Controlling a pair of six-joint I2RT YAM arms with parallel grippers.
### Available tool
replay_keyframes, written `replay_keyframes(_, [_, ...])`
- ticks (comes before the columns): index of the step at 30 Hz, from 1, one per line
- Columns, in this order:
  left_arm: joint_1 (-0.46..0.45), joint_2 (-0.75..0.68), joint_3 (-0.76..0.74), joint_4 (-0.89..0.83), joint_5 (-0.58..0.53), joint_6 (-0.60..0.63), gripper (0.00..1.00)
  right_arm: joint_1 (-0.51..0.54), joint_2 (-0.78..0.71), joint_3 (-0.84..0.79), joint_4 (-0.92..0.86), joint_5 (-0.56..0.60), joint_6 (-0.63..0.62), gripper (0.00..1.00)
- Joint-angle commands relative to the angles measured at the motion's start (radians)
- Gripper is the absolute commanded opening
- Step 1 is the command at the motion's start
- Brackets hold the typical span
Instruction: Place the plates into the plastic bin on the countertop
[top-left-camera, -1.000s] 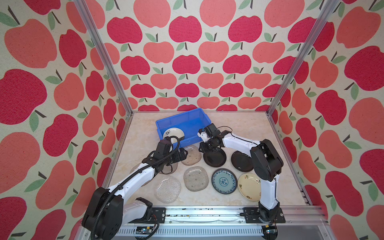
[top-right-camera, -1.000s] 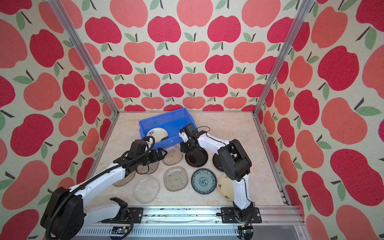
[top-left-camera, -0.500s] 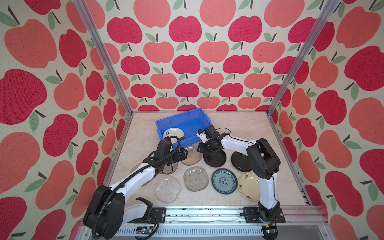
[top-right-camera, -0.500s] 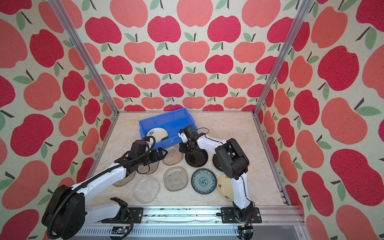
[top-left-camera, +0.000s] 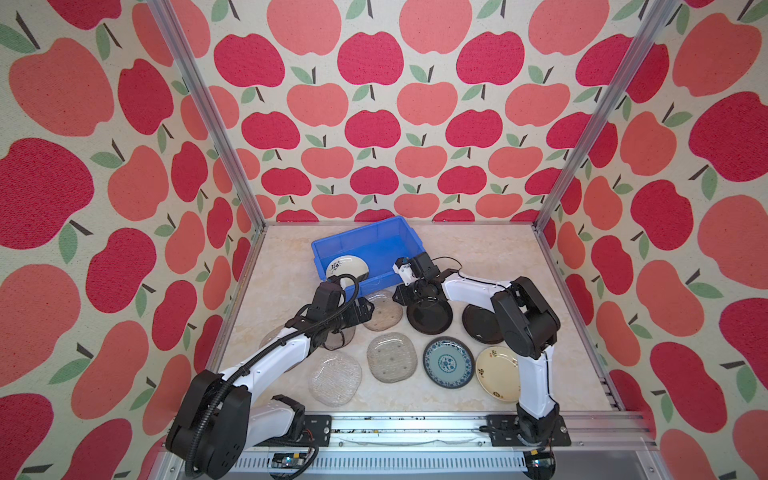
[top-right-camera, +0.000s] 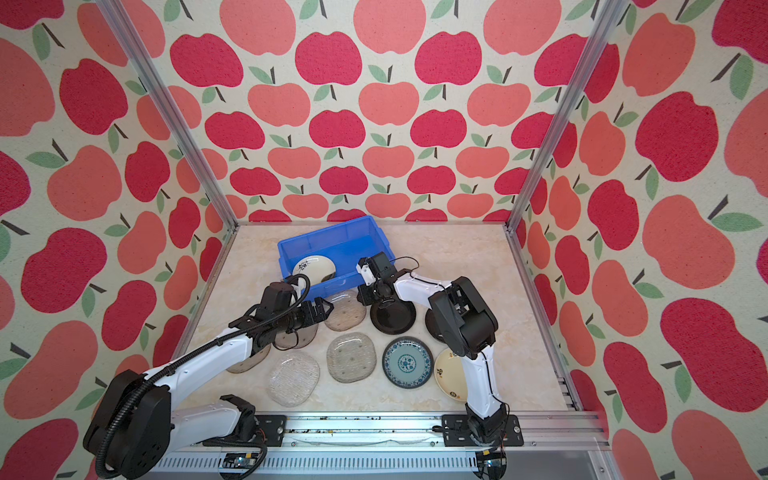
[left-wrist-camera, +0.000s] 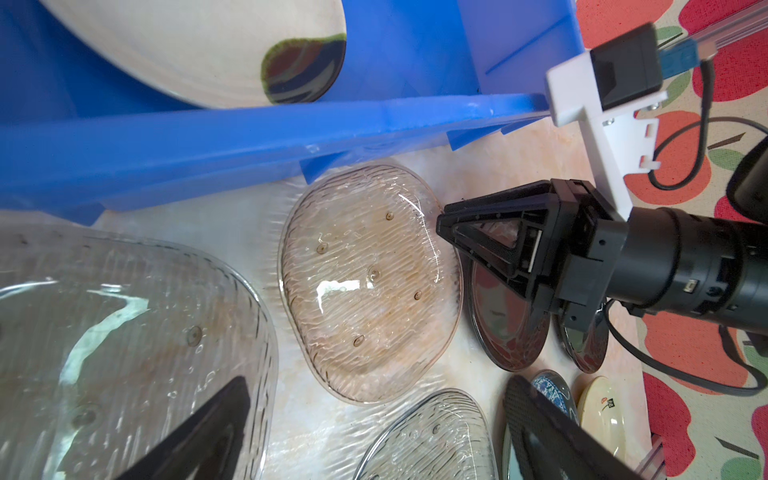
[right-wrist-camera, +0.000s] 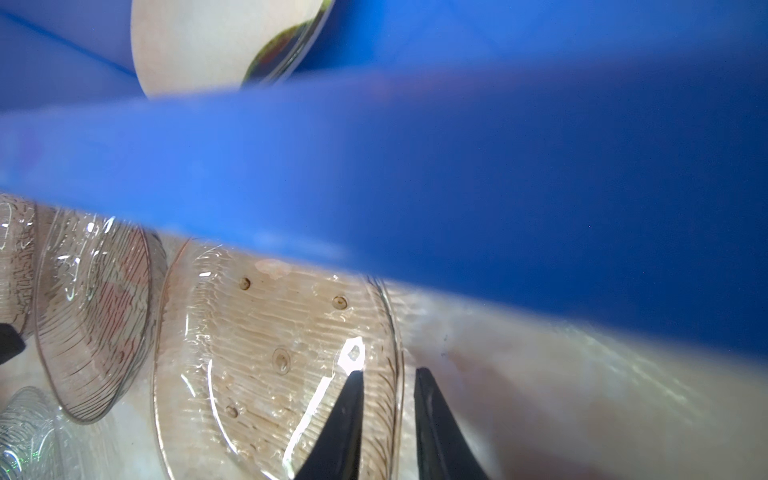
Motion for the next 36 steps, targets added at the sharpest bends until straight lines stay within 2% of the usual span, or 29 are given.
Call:
replay_keyframes(1, [0.012, -0.019, -0.015, 0.005, -0.016, -0.001, 0.98, 0.009, 0.047, -0.031, -0.024, -0.005, 0.04, 0.25])
replay_keyframes(8, [0.026, -0.026, -0.025, 0.002, -0.016, 0.0, 0.98, 0.009, 0.048, -0.052, -0.001, 0.007, 0.054, 0.22])
replay_keyframes(11, [0.032, -0.026, -0.029, 0.011, -0.012, -0.002, 0.98, 0.01, 0.042, -0.061, 0.007, 0.017, 0.054, 0.17])
replay_keyframes(21, [0.06, 0.003, -0.022, 0.029, 0.013, 0.009, 0.99, 0.009, 0.032, -0.061, 0.007, 0.042, 0.055, 0.1])
replay_keyframes(26, [0.078, 0.006, -0.011, 0.023, 0.02, 0.024, 0.99, 0.009, 0.015, -0.065, 0.011, 0.053, 0.058, 0.0])
replay_keyframes(36, [0.103, 0.019, 0.051, 0.0, 0.04, 0.066, 0.99, 0.007, -0.058, -0.067, 0.013, 0.03, 0.059, 0.0])
